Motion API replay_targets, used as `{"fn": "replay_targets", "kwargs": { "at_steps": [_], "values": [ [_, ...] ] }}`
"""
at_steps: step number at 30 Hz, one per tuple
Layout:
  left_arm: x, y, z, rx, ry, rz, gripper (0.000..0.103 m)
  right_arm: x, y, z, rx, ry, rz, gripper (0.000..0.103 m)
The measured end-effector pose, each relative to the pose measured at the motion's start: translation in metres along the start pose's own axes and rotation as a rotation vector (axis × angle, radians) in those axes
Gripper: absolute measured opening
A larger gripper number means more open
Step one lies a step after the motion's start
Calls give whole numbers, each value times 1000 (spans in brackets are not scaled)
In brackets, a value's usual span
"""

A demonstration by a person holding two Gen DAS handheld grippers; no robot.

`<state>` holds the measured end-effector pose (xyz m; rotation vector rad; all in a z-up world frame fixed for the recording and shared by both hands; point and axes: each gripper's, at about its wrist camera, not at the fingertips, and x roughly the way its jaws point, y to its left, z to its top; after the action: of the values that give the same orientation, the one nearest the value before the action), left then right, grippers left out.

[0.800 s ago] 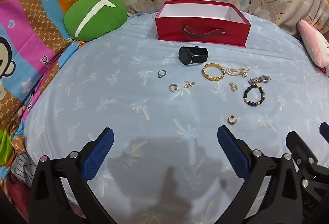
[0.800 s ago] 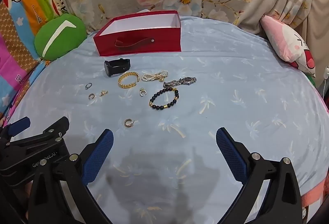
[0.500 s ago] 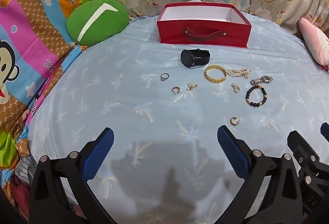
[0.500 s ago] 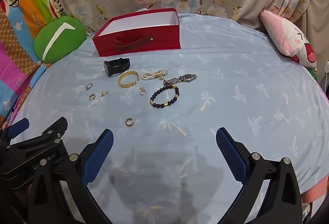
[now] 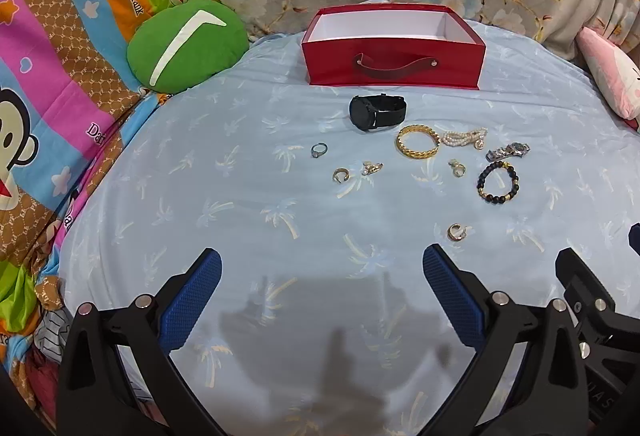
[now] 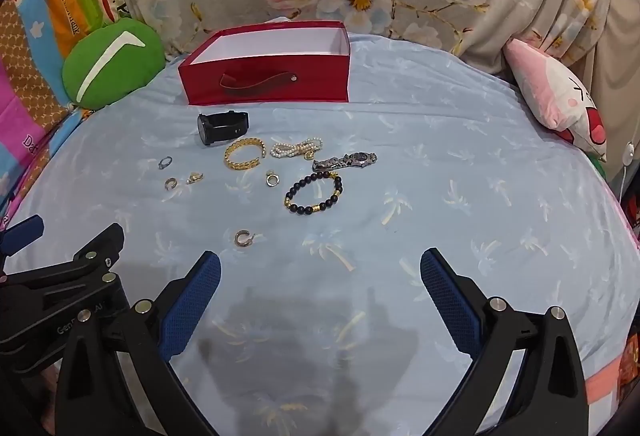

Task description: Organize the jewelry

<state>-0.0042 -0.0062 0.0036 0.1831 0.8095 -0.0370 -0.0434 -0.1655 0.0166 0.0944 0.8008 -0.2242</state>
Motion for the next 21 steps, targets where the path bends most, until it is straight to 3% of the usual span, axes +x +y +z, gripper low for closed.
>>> {"fn": "replay_targets", "kwargs": {
  "at_steps": [21],
  "values": [
    [6,5,-4,-4,13,11,98,2,0,0,-1,1,-4,98]
  ]
}}
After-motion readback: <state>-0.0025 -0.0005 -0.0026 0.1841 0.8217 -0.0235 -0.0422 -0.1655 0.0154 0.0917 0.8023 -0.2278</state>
